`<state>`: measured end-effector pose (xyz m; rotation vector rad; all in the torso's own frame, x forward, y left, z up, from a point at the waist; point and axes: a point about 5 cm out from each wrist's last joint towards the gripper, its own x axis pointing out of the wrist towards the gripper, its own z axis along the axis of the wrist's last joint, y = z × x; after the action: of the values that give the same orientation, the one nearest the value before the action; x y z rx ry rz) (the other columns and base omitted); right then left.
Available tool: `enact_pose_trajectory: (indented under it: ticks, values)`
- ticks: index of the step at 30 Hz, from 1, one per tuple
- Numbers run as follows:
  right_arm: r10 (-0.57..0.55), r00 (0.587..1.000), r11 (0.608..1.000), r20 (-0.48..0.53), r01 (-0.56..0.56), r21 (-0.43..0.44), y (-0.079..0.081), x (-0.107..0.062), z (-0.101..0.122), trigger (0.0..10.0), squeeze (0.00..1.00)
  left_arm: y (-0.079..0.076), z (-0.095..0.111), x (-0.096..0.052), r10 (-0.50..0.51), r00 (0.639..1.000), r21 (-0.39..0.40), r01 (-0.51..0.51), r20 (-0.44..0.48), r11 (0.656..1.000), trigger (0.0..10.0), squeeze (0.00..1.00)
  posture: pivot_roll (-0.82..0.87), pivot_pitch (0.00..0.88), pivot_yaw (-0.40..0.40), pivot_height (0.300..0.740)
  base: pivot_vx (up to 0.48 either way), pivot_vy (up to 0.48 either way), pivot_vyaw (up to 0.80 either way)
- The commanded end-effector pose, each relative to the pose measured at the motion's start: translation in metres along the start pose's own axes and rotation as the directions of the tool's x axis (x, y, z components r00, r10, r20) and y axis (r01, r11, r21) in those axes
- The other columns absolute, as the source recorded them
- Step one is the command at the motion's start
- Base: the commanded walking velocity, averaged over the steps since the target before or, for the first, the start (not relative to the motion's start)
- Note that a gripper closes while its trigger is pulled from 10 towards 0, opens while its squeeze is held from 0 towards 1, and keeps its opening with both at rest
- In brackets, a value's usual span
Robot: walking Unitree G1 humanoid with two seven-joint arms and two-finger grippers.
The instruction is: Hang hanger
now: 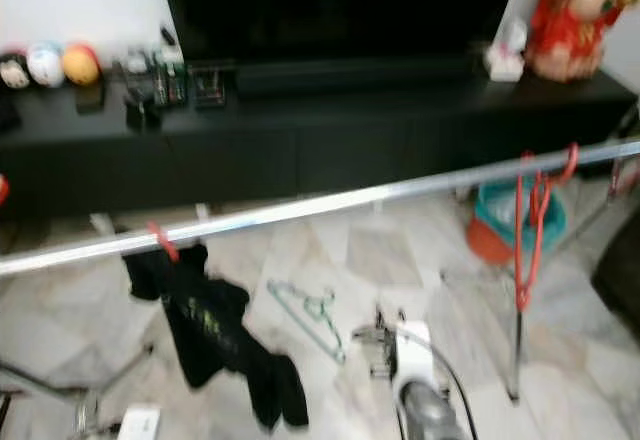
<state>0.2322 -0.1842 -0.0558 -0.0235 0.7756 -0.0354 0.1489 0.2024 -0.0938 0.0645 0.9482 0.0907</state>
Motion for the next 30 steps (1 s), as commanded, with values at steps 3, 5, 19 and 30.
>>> enact_pose_trajectory:
  ticks: [3, 5, 19, 30]
  values:
    - [0.012, 0.999, 0.999, 0.035, -0.010, -0.033, 0.004, -0.001, 0.000, 10.0, 0.00, 0.008, -0.011, -0.003, 0.023, 0.999, 0.001, -0.023, -0.037, 1.000, 10.0, 0.00, 0.00, 0.069, -0.041, 0.740, 0.000, 0.000, 0.00]
    - [0.007, 0.999, 0.999, 0.051, -0.005, -0.040, 0.004, -0.001, 0.001, 10.0, 0.00, 0.008, -0.012, -0.003, 0.025, 0.999, 0.001, -0.025, -0.038, 1.000, 10.0, 0.00, 0.00, 0.068, -0.042, 0.740, 0.000, 0.000, 0.00]
    - [-0.106, 0.948, 0.938, 0.300, 0.196, -0.286, -0.001, -0.006, 0.020, 10.0, 0.00, 0.009, -0.017, -0.005, 0.033, 0.999, 0.006, -0.032, -0.043, 0.999, 10.0, 0.00, 0.00, 0.057, -0.045, 0.740, 0.000, 0.000, 0.00]
    - [-0.130, 0.849, 0.986, 0.512, 0.054, 0.161, -0.001, -0.013, 0.067, 10.0, 0.00, 0.011, -0.012, -0.004, 0.045, 0.999, 0.015, -0.044, -0.028, 0.999, 10.0, 0.00, 0.00, 0.053, -0.040, 0.740, 0.000, 0.000, 0.00]
